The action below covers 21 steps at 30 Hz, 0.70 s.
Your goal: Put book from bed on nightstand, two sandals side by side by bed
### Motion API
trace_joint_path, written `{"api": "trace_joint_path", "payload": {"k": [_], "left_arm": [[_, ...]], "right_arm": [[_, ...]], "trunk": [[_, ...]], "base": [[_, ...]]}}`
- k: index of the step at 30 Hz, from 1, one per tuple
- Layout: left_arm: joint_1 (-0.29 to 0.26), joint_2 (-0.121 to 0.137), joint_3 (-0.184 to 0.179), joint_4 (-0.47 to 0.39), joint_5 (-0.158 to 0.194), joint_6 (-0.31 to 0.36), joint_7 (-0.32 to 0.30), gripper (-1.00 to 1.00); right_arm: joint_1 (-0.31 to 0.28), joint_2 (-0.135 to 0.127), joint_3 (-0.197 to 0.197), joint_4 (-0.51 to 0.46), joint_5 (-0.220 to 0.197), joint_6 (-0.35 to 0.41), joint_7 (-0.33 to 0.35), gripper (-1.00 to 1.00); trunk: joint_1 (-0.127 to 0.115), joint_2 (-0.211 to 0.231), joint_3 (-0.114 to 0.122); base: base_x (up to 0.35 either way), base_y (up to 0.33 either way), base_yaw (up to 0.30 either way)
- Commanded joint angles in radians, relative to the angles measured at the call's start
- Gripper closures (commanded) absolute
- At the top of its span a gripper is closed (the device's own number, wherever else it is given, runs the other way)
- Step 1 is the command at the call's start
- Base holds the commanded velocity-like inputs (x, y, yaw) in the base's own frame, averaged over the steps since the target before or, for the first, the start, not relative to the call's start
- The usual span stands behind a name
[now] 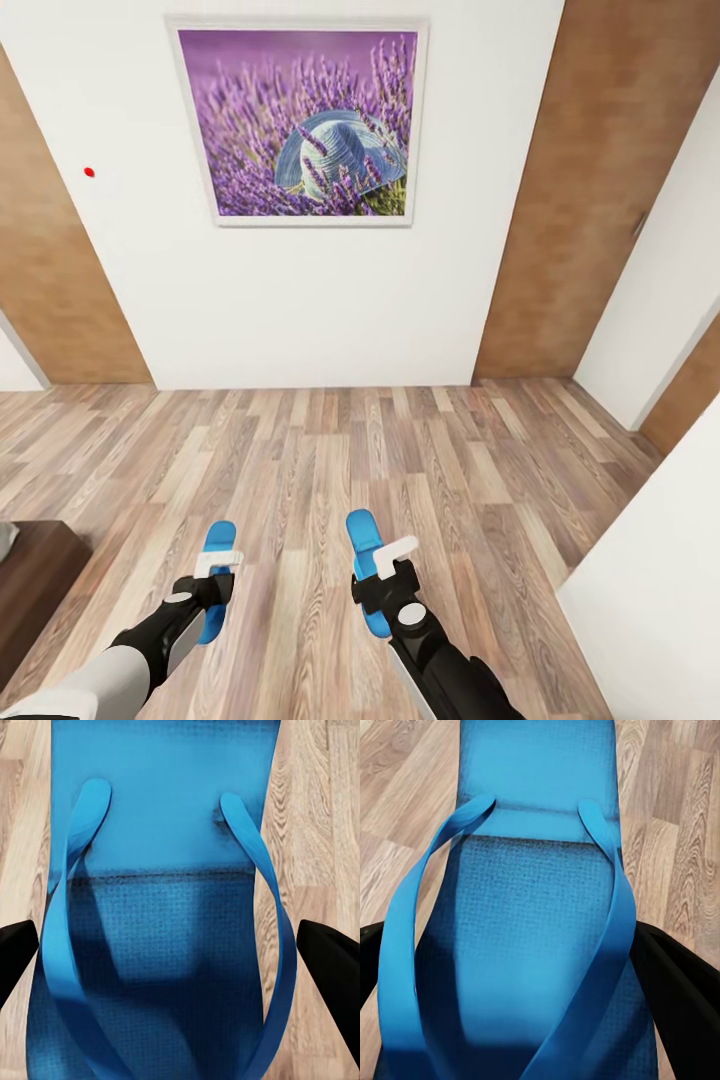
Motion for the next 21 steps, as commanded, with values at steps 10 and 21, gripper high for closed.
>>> {"api": "trace_joint_path", "payload": {"k": [10,21], "left_arm": [[0.0,0.0,-0.007,-0.001,0.008,0.0,0.004,1.0],[0.0,-0.001,-0.008,-0.001,0.008,0.0,0.004,1.0]], "right_arm": [[-0.001,-0.002,0.004,-0.003,-0.002,-0.018,-0.006,1.0],[-0.001,-0.002,0.003,-0.002,-0.004,-0.024,-0.006,1.0]], "trunk": [[0.0,-0.001,-0.001],[0.0,-0.001,-0.001]], "base": [[0.211,0.02,0.0],[0.275,0.001,0.0]]}}
